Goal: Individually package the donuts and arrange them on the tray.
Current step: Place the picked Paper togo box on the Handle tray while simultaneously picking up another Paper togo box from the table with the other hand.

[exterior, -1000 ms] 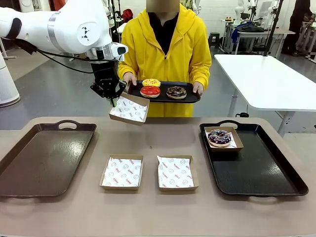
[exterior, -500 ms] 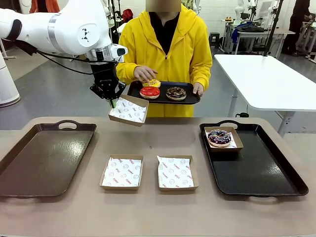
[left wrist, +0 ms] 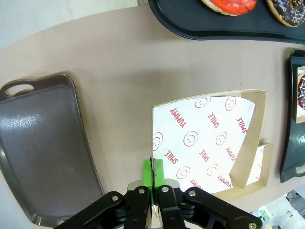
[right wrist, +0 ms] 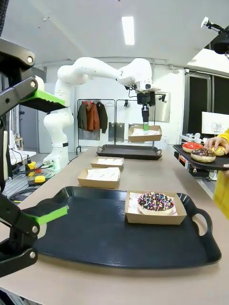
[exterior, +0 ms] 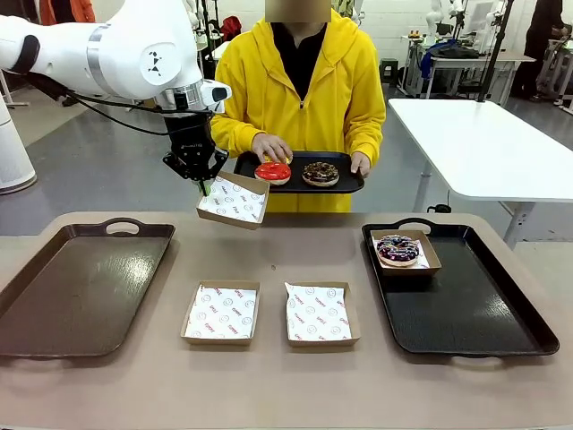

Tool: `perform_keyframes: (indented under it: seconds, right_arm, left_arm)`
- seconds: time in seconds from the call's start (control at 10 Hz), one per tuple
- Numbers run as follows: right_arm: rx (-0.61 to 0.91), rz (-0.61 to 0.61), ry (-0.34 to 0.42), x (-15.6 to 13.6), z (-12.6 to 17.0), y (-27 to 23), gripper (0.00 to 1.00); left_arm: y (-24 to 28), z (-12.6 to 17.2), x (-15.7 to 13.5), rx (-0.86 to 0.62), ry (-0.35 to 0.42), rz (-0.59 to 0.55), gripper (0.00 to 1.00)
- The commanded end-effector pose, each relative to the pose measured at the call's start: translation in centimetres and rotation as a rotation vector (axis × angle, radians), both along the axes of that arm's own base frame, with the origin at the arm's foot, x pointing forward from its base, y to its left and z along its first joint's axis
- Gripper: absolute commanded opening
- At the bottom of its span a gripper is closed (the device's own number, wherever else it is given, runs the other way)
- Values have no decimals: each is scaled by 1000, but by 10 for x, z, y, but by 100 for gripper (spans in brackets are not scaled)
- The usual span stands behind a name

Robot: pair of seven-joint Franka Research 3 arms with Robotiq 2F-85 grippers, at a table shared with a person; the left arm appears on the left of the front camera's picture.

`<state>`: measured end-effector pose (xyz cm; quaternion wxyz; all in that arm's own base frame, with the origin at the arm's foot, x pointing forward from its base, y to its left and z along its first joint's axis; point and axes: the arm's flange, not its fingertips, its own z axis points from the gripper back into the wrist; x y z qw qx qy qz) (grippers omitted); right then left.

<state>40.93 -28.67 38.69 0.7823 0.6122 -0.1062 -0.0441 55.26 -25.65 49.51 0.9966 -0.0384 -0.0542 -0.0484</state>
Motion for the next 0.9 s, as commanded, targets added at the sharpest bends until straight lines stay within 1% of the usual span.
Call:
perform_keyframes:
  seconds: [0.0,0.8]
  right_arm:
    - [-4,-1,0,0,5,0,100]
    - [-4,-1,0,0,5,0,100]
  left_arm:
    - [3,0,0,0,0,-5,0]
    - [3,0,0,0,0,-5,0]
